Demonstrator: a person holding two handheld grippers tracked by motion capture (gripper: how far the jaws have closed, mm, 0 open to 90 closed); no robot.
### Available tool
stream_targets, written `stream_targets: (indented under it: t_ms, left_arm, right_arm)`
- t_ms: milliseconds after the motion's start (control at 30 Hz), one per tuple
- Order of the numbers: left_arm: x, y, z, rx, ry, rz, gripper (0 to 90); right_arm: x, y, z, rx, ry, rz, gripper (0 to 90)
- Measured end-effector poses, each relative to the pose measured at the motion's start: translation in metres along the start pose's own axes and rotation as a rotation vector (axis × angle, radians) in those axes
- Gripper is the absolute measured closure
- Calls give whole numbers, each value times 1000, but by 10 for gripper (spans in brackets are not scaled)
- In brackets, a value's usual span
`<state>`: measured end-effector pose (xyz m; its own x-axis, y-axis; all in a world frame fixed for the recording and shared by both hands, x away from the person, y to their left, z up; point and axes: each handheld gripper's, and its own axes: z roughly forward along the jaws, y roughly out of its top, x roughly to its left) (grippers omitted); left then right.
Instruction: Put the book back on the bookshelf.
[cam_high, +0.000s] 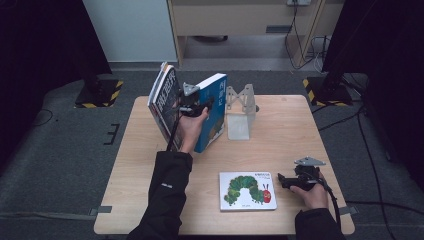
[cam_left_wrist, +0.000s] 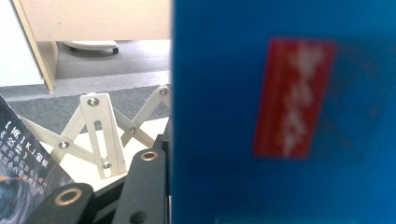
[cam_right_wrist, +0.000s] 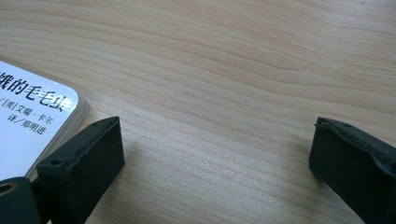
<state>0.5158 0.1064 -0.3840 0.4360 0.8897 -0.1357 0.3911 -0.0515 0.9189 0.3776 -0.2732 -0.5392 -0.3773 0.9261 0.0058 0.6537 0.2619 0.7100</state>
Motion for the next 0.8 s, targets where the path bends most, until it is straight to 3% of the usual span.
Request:
stream_targets:
  t_ms: [467, 800]
  left_arm:
    - [-3, -27, -32, 4, 6, 24, 596]
    - [-9, -43, -46, -3, 0, 39, 586]
  right_arm:
    - [0, 0, 0, 0, -1, 0, 34]
    - [0, 0, 0, 0, -1, 0, 34]
